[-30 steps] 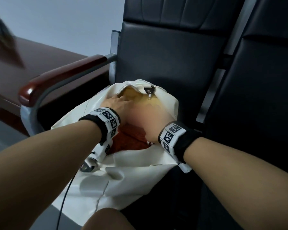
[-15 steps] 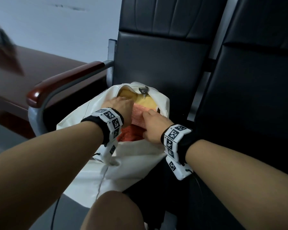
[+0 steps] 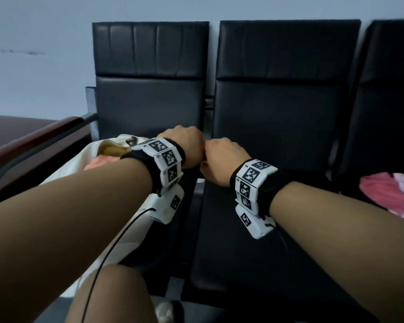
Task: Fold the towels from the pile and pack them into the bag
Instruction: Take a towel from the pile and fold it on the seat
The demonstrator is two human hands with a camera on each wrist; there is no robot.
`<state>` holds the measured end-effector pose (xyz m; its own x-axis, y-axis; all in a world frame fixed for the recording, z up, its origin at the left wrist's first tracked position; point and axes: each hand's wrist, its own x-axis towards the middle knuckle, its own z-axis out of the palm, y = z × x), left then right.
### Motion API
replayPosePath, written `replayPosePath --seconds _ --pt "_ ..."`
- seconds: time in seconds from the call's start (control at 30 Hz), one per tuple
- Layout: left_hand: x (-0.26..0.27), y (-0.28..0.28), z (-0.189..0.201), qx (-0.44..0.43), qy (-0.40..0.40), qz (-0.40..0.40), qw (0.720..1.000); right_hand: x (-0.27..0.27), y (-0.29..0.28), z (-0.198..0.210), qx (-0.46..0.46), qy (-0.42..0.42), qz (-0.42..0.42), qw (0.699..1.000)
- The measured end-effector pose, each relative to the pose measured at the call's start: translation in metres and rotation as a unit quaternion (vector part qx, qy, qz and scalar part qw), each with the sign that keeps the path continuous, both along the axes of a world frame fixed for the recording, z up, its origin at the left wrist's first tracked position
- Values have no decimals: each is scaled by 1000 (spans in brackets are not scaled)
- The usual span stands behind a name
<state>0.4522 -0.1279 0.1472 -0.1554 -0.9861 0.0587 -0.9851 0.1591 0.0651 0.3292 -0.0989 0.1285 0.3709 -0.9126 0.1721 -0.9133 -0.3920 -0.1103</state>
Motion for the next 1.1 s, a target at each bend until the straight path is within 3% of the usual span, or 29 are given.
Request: replayPosePath --seconds 0.23,0.6,0.9,1.1 --pt "-136 13 -2 22 2 -107 994 -124 29 -9 4 -46 -125 991" --pt "-333 52 -91 106 36 -234 966 -303 97 -95 49 -78 -321 943" --pt "-427 67 -161 162 27 -298 940 -394 125 -157 82 -98 -403 906" --pt "-454 73 -188 195 30 -333 922 -418 122 -173 119 -76 -404 904"
